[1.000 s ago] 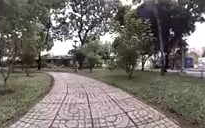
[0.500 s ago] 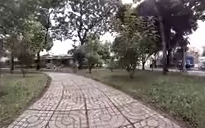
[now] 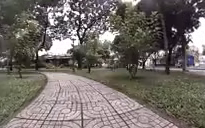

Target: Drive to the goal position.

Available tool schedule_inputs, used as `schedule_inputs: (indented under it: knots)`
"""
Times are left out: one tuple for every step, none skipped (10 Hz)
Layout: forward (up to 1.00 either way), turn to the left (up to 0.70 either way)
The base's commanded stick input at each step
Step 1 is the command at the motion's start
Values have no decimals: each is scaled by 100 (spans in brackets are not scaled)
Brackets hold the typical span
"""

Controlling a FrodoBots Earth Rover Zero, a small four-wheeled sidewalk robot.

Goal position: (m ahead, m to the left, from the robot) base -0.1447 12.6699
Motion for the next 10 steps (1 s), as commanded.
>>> schedule_inputs:
  knots:
    - [50,0]
    - [50,0]
    - [50,0]
    - [70,0]
    - [70,1]
    - [70,27]
    - [70,27]
    - [70,27]
    - [70,0]
    - [70,0]
